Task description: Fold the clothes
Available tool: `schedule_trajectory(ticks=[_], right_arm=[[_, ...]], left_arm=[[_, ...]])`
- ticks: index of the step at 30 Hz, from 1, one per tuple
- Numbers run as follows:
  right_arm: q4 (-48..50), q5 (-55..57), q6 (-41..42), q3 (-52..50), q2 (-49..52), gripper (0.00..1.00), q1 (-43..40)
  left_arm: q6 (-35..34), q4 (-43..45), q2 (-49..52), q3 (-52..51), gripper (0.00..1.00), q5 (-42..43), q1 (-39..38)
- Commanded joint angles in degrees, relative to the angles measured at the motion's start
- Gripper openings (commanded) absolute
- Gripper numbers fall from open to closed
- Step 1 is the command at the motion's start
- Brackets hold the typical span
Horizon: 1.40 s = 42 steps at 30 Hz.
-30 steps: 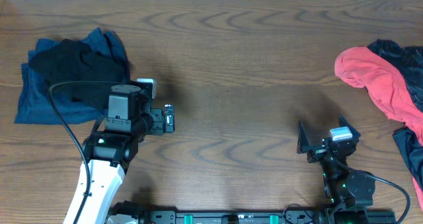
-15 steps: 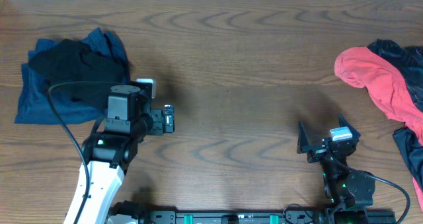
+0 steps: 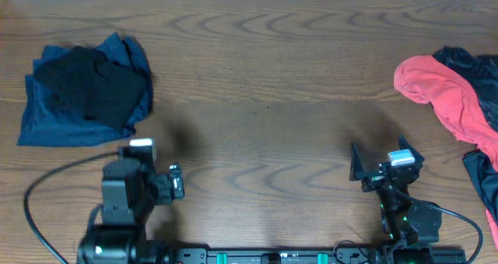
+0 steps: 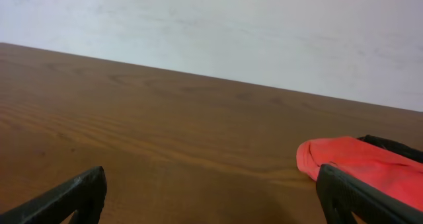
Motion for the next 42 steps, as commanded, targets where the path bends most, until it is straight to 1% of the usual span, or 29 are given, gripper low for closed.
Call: schedule_trajectory(ticks=[1, 4, 7, 12, 14, 15, 19, 21, 24, 42], right_arm=[[-0.22, -0.24, -0.76, -0.07, -0.20, 0.99, 0.48], [-0.22, -0.24, -0.74, -0.07, -0.20, 0.99, 0.48], [-0.22, -0.24, -0.76, -0.07, -0.20, 0.99, 0.48], [-0.22, -0.24, -0.74, -0.07, -0.20, 0.99, 0.48], [-0.22, -0.24, -0.74, -0.07, -0.20, 0.99, 0.48], [-0.22, -0.24, -0.74, -0.07, -0.20, 0.99, 0.48], [-0.22, -0.24, -0.74, -0.07, -0.20, 0.99, 0.48], [-0.22, -0.24, -0.74, -0.07, -0.20, 0.99, 0.48], [-0.24, -0.24, -0.74, -0.07, -0.20, 0.99, 0.48], [-0.22, -0.24, -0.74, -0.07, -0.20, 0.99, 0.48]], left_arm=[[1.31, 3.41, -6.40, -6.80, 0.98, -1.38, 1.46], [1.31, 10.62, -12.20, -12.68, 0.98, -1.38, 1.62], [1.31, 20.00, -16.96, -18.18, 0.98, -1.38, 1.62], [1.31, 36.94, -22.69, -26.97, 0.98, -1.31, 1.62], [1.36, 42.97, -24.37, -30.05, 0.98, -1.14, 1.62], [1.57, 44.46, -25.07, -30.84, 0.98, -0.96, 1.60], [5.70, 43.65, -26.99, -30.75, 0.98, -0.68, 1.55], [5.40, 40.46, -28.17, -30.75, 0.98, -0.72, 1.49], [3.65, 40.87, -28.13, -30.75, 0.98, -0.63, 1.33], [3.67, 40.89, -27.91, -30.75, 0.98, -0.68, 1.33]])
